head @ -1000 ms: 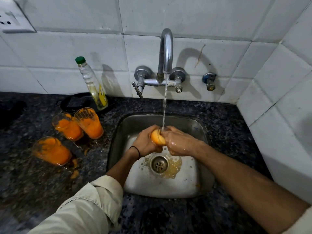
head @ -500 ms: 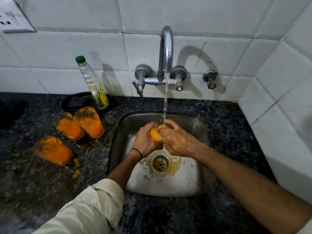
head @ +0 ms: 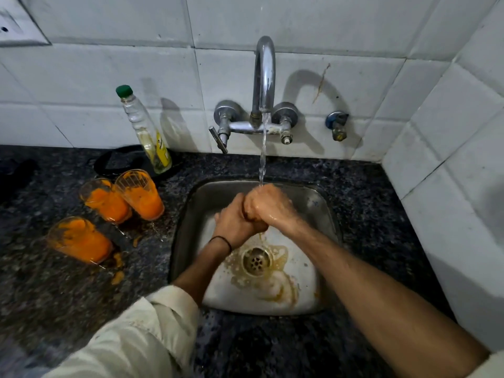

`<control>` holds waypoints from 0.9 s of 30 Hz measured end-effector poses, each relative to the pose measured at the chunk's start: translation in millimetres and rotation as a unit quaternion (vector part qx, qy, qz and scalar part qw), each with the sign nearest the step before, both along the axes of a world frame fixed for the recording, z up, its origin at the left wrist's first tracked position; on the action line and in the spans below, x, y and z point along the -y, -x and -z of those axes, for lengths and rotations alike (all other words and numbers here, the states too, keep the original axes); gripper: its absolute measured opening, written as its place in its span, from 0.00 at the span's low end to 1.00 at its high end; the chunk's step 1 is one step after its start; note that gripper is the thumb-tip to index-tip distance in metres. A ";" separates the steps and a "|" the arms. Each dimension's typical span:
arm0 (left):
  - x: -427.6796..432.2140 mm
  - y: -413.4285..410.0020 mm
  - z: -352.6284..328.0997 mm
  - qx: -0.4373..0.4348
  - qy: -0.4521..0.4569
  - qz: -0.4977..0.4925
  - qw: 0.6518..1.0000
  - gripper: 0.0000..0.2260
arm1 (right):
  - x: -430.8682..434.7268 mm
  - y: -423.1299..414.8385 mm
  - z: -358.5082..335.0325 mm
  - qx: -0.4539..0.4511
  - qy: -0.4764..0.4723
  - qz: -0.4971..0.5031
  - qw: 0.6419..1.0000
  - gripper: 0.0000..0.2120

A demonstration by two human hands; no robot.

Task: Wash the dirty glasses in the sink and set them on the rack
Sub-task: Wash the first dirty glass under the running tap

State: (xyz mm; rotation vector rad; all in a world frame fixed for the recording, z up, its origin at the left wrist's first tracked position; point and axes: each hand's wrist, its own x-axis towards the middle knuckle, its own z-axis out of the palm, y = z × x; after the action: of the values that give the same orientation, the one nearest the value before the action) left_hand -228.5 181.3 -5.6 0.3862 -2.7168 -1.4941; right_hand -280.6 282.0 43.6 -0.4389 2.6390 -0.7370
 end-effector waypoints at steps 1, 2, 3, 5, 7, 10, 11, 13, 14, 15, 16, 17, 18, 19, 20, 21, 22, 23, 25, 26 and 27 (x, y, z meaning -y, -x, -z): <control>6.2 1.6 -3.9 0.030 -0.049 0.027 0.998 0.21 | -1.6 1.5 -3.0 -0.018 -0.027 -0.054 0.998 0.10; 10.6 1.9 -7.4 0.048 -0.101 0.058 0.992 0.18 | -2.8 2.4 -6.1 -0.014 -0.021 -0.086 0.996 0.10; 13.4 1.3 -8.0 0.057 -0.138 0.077 0.986 0.16 | -2.2 1.4 -10.0 -0.002 -0.005 -0.103 0.995 0.09; 10.0 -2.7 -6.7 0.049 -0.152 0.051 0.986 0.17 | -2.8 0.3 -11.5 0.049 0.053 -0.068 0.995 0.08; -1.5 -5.5 -0.2 0.021 -0.035 -0.031 0.999 0.23 | -2.5 -3.8 -12.0 0.133 0.152 0.025 0.979 0.12; -22.9 -13.7 6.9 -0.016 0.080 -0.090 0.993 0.27 | 3.8 -13.6 3.7 0.090 0.125 0.105 0.983 0.21; -25.7 -16.0 8.7 -0.013 0.053 -0.076 0.996 0.26 | 5.4 -16.4 9.6 0.009 0.060 0.106 0.993 0.23; -21.7 -20.5 10.4 0.004 -0.065 -0.023 0.998 0.23 | 1.8 -19.1 10.8 -0.100 0.024 0.063 0.993 0.23; -15.5 -23.7 8.2 0.010 -0.145 0.010 0.989 0.20 | -3.0 -18.6 8.1 -0.102 0.040 0.015 0.994 0.22; -8.5 -25.1 5.0 0.010 -0.228 0.038 0.973 0.19 | -6.3 -17.3 3.5 -0.085 0.048 -0.037 0.995 0.22; -2.5 -24.9 4.1 0.011 -0.288 0.063 0.956 0.19 | -9.0 -16.4 -0.9 -0.069 0.046 -0.077 0.994 0.21; 0.5 -23.9 3.0 0.007 -0.304 0.081 0.949 0.20 | -10.3 -15.4 -2.6 -0.058 0.051 -0.092 0.993 0.20; -0.9 -22.0 1.8 -0.003 -0.277 0.076 0.958 0.19 | -9.7 -14.7 -2.1 -0.061 0.060 -0.081 0.993 0.19; -5.5 -18.3 0.5 -0.022 -0.200 0.049 0.978 0.16 | -7.3 -15.7 -1.0 -0.068 0.065 -0.047 0.994 0.19; -11.2 -14.0 1.9 -0.035 -0.094 0.007 0.995 0.14 | -3.2 -16.4 1.5 -0.069 0.073 0.001 0.995 0.20; -17.4 -11.8 -0.5 -0.045 0.007 -0.033 0.998 0.15 | 2.3 -17.2 3.2 -0.056 0.083 0.052 0.994 0.21; -21.2 -10.1 -1.5 -0.057 0.073 -0.059 0.994 0.18 | 7.0 -17.4 4.0 -0.041 0.086 0.097 0.991 0.22; -21.1 -8.4 -1.6 -0.061 0.084 -0.052 0.993 0.19 | 9.8 -16.8 3.9 -0.042 0.078 0.121 0.989 0.22; -11.0 -4.8 -1.2 -0.021 -0.054 0.016 0.998 0.22 | 6.8 -12.6 1.8 -0.072 0.057 0.086 0.992 0.21; -2.3 -4.0 -0.8 0.014 -0.150 0.058 0.987 0.25 | 1.6 -10.6 -1.1 -0.072 0.061 0.047 0.994 0.21; 6.8 -3.5 -0.4 0.037 -0.226 0.089 0.969 0.26 | -4.1 -8.2 -4.7 -0.057 0.077 0.002 0.995 0.21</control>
State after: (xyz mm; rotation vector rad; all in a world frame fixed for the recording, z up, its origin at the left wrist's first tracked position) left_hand -225.0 174.5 -5.2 0.2087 -2.4954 -2.1959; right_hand -272.5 286.2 48.3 -0.5329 2.6995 -0.9476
